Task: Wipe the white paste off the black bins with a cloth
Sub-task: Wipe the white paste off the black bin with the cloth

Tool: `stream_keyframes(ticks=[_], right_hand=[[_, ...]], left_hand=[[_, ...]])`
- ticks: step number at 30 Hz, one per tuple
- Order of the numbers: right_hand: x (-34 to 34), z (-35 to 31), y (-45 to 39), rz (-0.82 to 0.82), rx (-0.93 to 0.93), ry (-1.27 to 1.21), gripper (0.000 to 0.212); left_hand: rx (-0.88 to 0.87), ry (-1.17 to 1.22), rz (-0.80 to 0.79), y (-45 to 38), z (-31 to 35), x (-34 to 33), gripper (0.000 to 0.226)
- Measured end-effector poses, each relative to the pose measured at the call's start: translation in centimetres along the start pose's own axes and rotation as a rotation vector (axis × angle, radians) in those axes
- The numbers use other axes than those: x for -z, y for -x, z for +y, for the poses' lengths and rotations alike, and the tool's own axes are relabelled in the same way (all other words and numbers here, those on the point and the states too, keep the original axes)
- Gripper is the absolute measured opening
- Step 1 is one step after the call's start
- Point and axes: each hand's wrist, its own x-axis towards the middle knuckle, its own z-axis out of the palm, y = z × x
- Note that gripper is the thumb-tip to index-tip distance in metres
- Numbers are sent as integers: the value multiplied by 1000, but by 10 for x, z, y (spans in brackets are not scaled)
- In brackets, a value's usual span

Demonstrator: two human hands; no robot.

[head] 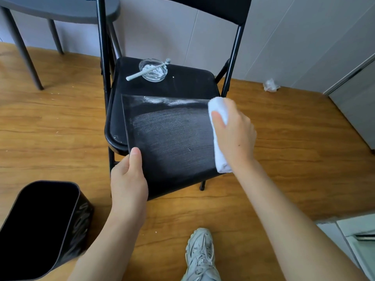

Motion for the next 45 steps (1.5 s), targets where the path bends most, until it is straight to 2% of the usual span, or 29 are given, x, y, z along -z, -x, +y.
stream_keyframes(ticks=[3, 7, 11, 13, 15, 17, 20, 25, 27, 28, 30, 32, 34, 35, 37, 39, 42, 45], right_hand=[[1, 19, -1, 6, -48, 9, 38], [8, 37, -4, 5, -93, 31, 36], [9, 78, -2, -142, -371, 92, 33], [12, 97, 10, -99, -551, 19, 33], [19, 101, 18, 17, -648, -93, 36], [27, 91, 19, 66, -602, -157, 37], [38, 58, 12, 66, -417, -218, 38], [28, -2, 24, -15, -39, -105, 37], [16, -3, 37, -45, 86, -21, 37], [12, 5, 40, -21, 89, -19, 36], [11, 29, 38, 39, -115, -97, 36], [13, 63, 35, -6, -411, -77, 37], [19, 89, 41, -49, -572, -44, 37], [22, 94, 46, -14, -627, -65, 37], [27, 96, 55, 100, -673, -184, 36], [29, 88, 61, 147, -650, -292, 34], [28, 66, 64, 130, -605, -439, 32], [22, 50, 66, 45, -620, -536, 29]], left_hand=[[6, -5, 4, -1, -2, 0, 33], [8, -4, 0, 1, 0, 0, 43], [11, -8, -5, 4, 6, 1, 46], [30, 10, -30, 3, 7, 2, 42], [39, 25, -43, 4, 7, 2, 42], [49, 33, -39, 6, 7, 1, 43], [46, -3, -10, 8, 7, -1, 45], [42, -18, -2, 8, 10, -1, 46], [31, -14, 8, 7, 8, -1, 46], [27, -10, 14, 7, 7, -1, 48], [20, -12, 26, 7, 6, -2, 49], [12, -20, 16, 7, 8, -1, 46], [1, -14, -5, 8, 10, 1, 46], [4, -15, -15, 8, 11, 2, 48], [17, -13, -18, 9, 11, 3, 48], [30, -6, -28, 11, 14, 2, 44], [3, -27, -41, 14, 16, 2, 38], [-41, -83, -55, 11, 11, 7, 36]])
